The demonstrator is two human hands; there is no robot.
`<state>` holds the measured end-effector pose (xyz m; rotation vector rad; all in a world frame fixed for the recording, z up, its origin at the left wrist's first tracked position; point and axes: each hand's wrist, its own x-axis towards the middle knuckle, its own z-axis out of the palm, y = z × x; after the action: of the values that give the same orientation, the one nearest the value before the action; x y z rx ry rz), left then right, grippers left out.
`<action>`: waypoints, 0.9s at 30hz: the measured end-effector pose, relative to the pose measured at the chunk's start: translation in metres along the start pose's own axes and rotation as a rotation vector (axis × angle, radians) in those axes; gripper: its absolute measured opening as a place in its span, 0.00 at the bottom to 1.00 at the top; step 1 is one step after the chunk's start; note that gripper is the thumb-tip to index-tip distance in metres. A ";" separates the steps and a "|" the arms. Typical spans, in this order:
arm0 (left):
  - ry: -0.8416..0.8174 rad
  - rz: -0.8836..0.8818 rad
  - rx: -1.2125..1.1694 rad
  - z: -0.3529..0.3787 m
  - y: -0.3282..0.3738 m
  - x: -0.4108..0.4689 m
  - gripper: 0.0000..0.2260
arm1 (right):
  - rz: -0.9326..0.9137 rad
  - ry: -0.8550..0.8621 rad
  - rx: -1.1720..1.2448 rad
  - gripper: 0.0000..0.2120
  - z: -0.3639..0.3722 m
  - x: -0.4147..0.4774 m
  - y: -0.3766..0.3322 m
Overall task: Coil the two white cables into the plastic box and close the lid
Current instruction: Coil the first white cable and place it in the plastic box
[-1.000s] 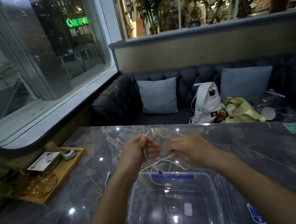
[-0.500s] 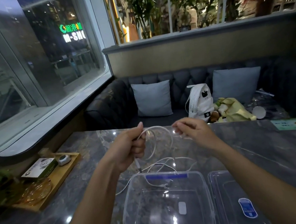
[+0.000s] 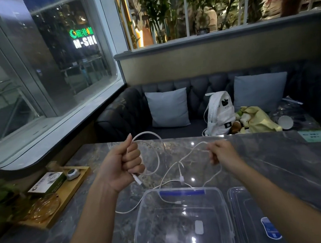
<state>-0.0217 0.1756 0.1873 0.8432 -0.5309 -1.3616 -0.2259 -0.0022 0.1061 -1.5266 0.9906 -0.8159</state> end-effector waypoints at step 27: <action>-0.301 -0.163 0.070 0.016 -0.043 0.020 0.09 | -0.578 -0.259 -0.028 0.09 0.039 -0.031 -0.058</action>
<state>-0.0576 0.1527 0.1605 0.7541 -0.7588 -1.6405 -0.1944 0.0462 0.1568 -1.9202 0.3670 -0.9667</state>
